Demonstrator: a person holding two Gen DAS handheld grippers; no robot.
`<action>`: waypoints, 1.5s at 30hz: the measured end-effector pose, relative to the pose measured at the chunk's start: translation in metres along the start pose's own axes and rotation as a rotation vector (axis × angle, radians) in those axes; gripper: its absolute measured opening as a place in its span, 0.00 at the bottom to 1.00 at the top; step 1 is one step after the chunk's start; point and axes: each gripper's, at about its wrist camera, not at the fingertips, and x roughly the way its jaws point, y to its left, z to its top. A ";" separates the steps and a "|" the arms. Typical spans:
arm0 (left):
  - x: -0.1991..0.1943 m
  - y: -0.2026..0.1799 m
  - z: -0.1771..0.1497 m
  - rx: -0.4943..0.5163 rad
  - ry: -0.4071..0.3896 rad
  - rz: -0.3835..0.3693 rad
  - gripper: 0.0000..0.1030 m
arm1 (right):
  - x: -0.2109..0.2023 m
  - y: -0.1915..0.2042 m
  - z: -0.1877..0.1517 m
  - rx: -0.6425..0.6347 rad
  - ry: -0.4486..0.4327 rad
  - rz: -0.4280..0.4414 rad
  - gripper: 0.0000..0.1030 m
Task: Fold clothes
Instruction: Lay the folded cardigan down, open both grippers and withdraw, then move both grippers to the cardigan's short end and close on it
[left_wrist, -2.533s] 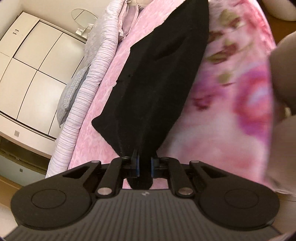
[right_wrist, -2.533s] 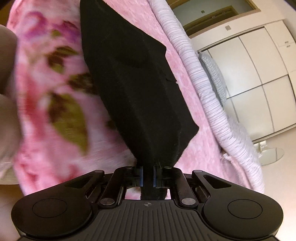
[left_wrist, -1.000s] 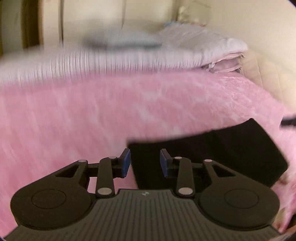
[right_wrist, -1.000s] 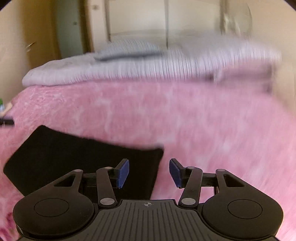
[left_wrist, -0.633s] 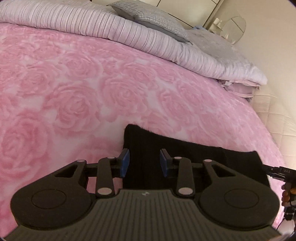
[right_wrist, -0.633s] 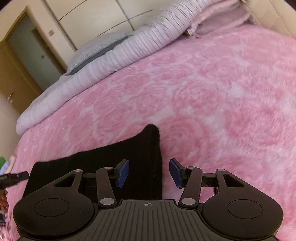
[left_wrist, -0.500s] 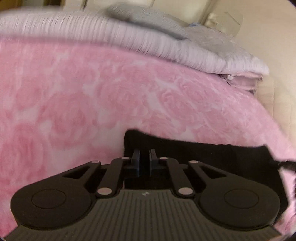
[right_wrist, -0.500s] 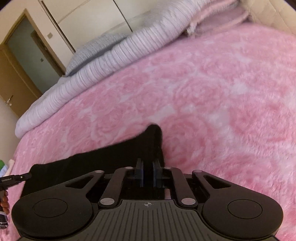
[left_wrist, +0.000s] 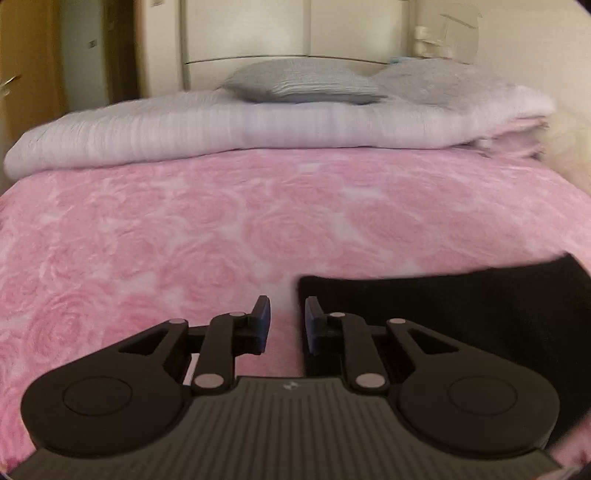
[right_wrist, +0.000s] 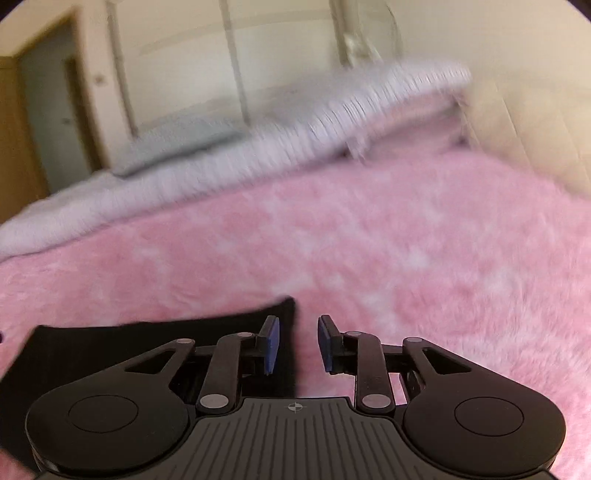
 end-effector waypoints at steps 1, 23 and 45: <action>-0.010 -0.011 -0.006 0.015 0.010 -0.024 0.15 | -0.010 0.010 -0.007 -0.016 0.000 0.029 0.27; -0.062 -0.057 -0.080 -0.042 0.168 0.137 0.20 | -0.044 0.039 -0.097 -0.074 0.176 -0.134 0.37; -0.243 -0.116 -0.092 -0.083 0.045 0.049 0.30 | -0.197 0.106 -0.101 -0.031 0.180 -0.074 0.37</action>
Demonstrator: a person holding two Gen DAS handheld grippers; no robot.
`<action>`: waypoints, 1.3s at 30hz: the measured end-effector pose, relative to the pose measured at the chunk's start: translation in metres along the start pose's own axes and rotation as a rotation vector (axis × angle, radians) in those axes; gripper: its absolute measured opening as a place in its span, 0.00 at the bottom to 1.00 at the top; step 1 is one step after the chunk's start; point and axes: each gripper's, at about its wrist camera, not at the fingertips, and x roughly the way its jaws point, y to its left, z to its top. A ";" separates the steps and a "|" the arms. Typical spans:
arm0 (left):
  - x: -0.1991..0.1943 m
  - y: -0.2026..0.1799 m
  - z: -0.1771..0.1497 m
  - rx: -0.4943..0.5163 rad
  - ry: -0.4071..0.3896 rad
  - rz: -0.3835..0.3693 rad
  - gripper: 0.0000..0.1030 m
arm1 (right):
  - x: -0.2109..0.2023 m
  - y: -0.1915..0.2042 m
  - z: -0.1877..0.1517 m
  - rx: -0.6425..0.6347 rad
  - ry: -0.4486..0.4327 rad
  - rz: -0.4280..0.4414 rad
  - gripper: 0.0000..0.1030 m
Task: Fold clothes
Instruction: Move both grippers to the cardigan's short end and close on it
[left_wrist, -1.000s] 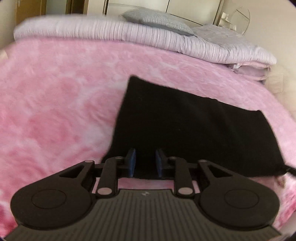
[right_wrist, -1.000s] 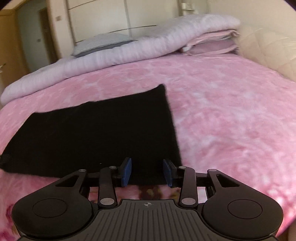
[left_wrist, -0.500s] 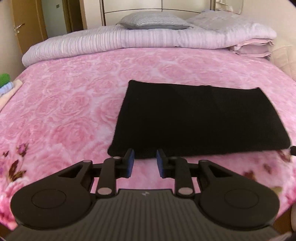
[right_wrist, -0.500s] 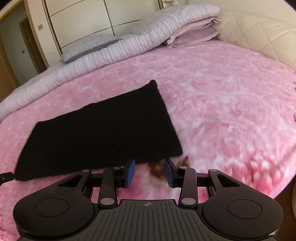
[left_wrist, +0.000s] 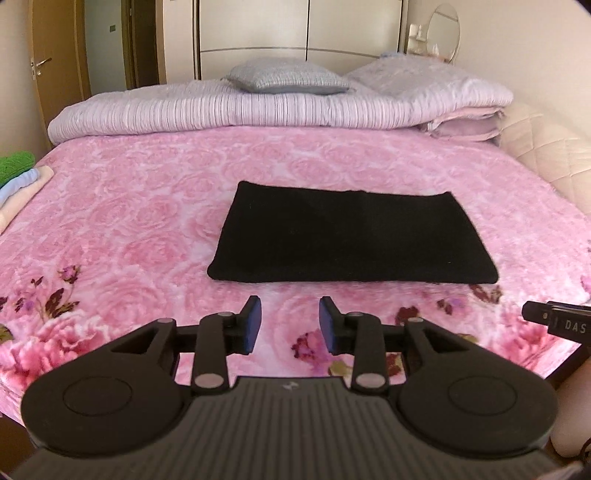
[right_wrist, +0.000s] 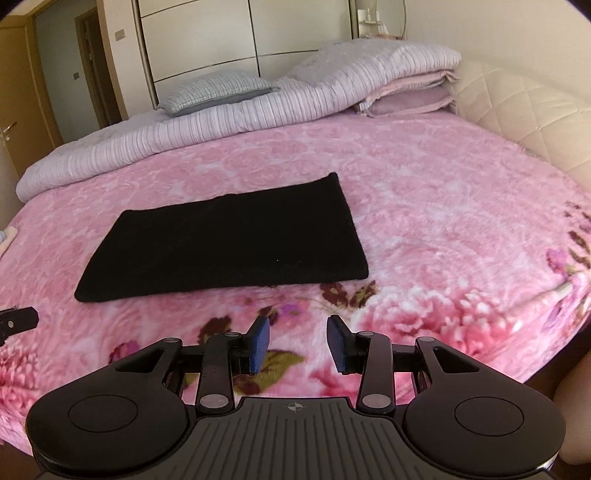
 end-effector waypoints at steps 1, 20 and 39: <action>-0.003 0.002 -0.001 -0.006 -0.004 -0.006 0.30 | -0.004 0.003 -0.001 -0.007 -0.002 -0.006 0.37; -0.010 0.040 0.005 -0.021 -0.005 -0.002 0.32 | 0.002 0.032 0.004 -0.023 0.011 -0.046 0.37; 0.060 0.044 -0.002 -0.236 0.086 -0.031 0.36 | 0.060 -0.052 0.000 0.162 0.081 0.029 0.37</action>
